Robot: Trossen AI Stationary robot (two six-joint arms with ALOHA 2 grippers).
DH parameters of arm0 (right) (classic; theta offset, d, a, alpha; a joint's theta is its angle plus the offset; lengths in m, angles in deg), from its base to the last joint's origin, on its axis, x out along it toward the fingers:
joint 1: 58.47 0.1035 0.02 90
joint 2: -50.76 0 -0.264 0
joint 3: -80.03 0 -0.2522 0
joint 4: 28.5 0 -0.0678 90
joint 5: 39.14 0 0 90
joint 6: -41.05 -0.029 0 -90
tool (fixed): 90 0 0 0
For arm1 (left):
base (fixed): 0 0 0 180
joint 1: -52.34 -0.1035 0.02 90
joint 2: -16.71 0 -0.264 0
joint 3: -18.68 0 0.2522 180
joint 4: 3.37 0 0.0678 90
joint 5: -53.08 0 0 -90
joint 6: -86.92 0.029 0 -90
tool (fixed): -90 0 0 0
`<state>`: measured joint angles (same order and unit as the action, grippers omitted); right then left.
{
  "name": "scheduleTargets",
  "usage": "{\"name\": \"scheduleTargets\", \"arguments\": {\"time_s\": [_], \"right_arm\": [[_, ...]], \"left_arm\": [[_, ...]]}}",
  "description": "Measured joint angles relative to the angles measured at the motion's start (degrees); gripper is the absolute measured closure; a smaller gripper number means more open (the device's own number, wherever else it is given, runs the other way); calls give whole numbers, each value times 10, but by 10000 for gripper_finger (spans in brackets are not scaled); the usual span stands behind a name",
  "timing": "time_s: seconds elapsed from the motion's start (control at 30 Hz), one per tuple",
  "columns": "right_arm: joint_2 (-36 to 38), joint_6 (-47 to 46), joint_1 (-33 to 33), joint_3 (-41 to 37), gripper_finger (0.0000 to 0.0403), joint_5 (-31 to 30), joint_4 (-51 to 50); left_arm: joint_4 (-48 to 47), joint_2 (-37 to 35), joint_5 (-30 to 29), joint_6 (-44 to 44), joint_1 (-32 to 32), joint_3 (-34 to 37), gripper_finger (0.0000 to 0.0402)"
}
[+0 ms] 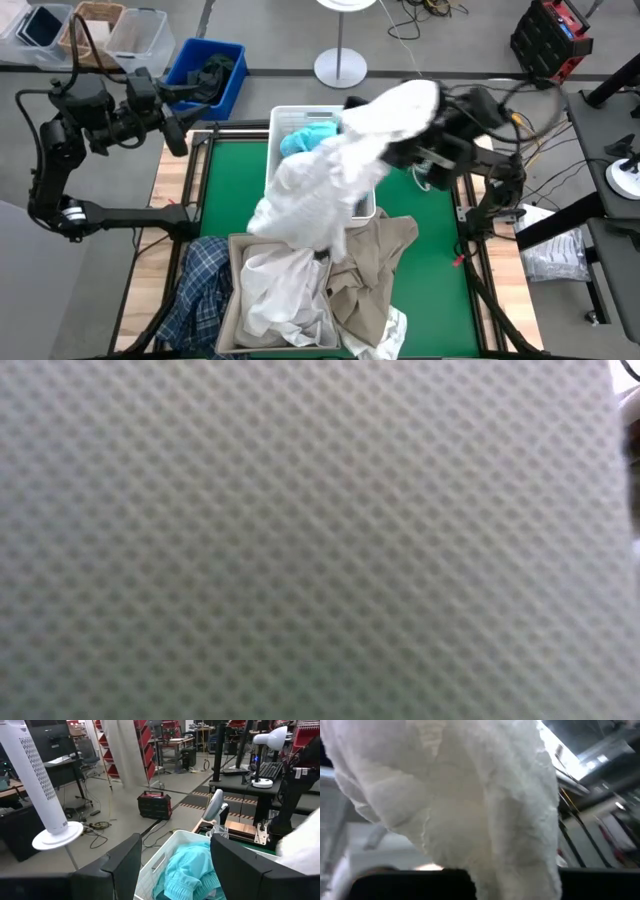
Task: Sort clothes
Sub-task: Put the white dress into the brown laundry organizer
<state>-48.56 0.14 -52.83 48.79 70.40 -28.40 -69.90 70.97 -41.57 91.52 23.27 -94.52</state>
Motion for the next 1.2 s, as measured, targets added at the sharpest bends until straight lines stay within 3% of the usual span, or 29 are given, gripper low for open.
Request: {"name": "scheduleTargets", "arguments": {"time_s": [0.2,0.5,0.77,0.93,1.2], "right_arm": [[2,13,59,0,386,-31,34],[13,55,136,0,386,-3,49],[35,96,215,0,386,4,10],[39,114,221,0,386,-42,-32],[21,89,169,0,386,-78,-12]], "left_arm": [[0,0,0,-12,0,0,188],[43,0,-2,-69,0,0,188],[81,0,-49,-134,0,0,188],[83,2,-54,-168,0,0,188],[82,7,-54,-191,0,0,188]]}}
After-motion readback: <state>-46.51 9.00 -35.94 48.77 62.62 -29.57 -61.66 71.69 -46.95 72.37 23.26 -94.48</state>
